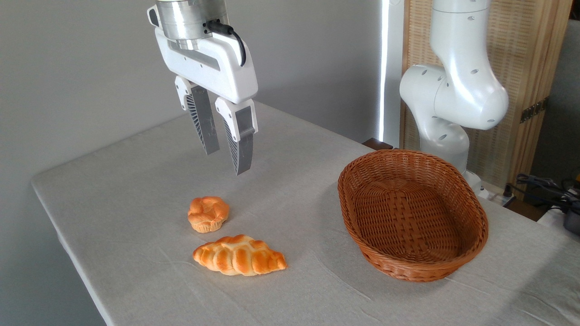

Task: Put bread into the basket
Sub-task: 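Lower the open gripper down onto the small round orange bun, then close the gripper on the small round bun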

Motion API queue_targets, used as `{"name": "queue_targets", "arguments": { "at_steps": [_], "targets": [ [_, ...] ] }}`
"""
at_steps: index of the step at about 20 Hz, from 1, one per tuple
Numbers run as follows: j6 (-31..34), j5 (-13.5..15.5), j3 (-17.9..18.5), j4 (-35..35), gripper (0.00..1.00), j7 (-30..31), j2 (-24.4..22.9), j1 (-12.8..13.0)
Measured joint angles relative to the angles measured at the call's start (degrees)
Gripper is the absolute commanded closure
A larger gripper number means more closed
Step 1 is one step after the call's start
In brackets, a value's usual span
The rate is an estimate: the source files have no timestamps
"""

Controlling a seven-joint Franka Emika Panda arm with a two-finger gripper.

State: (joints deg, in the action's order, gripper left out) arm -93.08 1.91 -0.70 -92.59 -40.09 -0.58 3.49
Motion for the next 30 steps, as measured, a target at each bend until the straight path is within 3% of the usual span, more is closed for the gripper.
{"name": "queue_targets", "arguments": {
  "at_steps": [15,24,30],
  "targets": [
    [-0.1,0.0,-0.3,-0.1,0.00,0.0,0.1,0.2],
    [-12.1,0.1,-8.9,-2.6,0.00,0.2,7.3,4.0],
    [-16.4,0.1,-9.6,-8.5,0.00,0.2,9.1,4.5]
  ]
}}
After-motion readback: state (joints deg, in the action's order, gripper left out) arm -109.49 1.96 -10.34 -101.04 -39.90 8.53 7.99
